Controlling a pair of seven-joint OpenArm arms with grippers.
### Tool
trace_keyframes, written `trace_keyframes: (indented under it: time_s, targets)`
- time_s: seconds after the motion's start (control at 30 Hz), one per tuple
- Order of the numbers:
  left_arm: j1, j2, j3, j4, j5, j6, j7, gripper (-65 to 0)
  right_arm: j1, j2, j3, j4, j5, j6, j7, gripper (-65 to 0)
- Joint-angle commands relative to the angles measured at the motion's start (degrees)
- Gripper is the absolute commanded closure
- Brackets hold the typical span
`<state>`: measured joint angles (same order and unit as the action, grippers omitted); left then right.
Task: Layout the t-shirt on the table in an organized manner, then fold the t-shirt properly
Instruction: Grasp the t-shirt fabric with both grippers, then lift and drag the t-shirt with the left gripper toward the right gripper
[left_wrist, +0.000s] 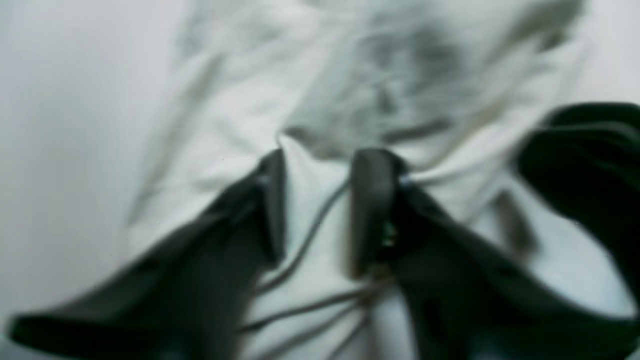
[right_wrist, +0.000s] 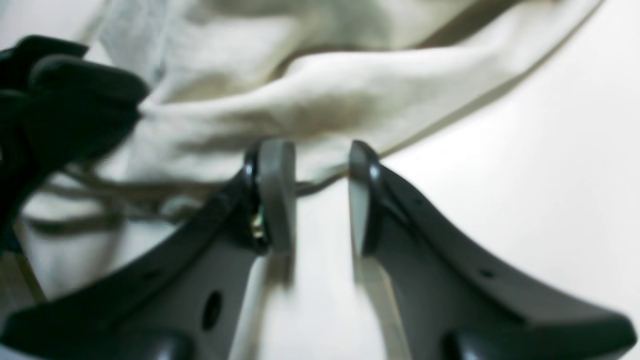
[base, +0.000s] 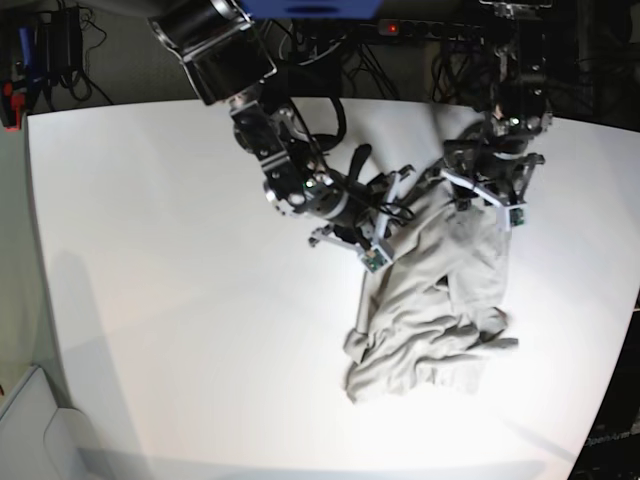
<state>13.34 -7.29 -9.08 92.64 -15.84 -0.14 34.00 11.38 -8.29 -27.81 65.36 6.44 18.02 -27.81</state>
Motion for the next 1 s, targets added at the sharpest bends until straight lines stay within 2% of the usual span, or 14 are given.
trace_keyframes:
  time_s: [0.0,0.07,0.17,0.23,0.4,0.77,0.9,0.97]
  targets:
    - [-0.29,-0.23,0.42,1.29,-0.21,-0.17,-1.08,-10.8,1.15,-0.71,-0.01,1.41,0.73,0.31,1.31,-20.3]
    - [-0.20,-0.23,1.13,1.65,-0.21,-0.17,-0.99,0.0,1.15,-0.71,-0.01,1.41,0.73,0.31,1.31,-20.3]
    - [0.15,-0.05,1.65,1.73,-0.21,-0.17,-0.99,-2.2,1.41,-0.71,-0.01,1.41,0.73,0.31,1.48,-20.4]
    - [0.94,-0.14,2.44,3.14,-0.21,-0.17,-0.72,0.0,1.59,-0.71,-0.01,1.49,0.73,0.31,1.48,-20.4]
    - [3.40,0.21,5.17,11.67,-0.21,-0.17,4.29,-0.5,1.94,1.04,3.77,1.49,0.73,0.31,1.66,-20.4]
    - [3.58,0.21,10.62,14.74,-0.12,0.36,5.87,-0.5,5.28,8.07,12.56,1.49,0.82,0.66,1.66,-20.4]
    - [3.14,0.56,16.16,15.10,-0.12,0.45,5.78,-0.5,6.34,10.89,16.52,1.49,0.82,0.66,1.40,-20.4]
    - [1.91,2.32,18.53,15.18,-0.12,0.45,5.78,-0.5,6.60,12.91,19.07,1.49,0.82,0.75,1.40,-20.4]
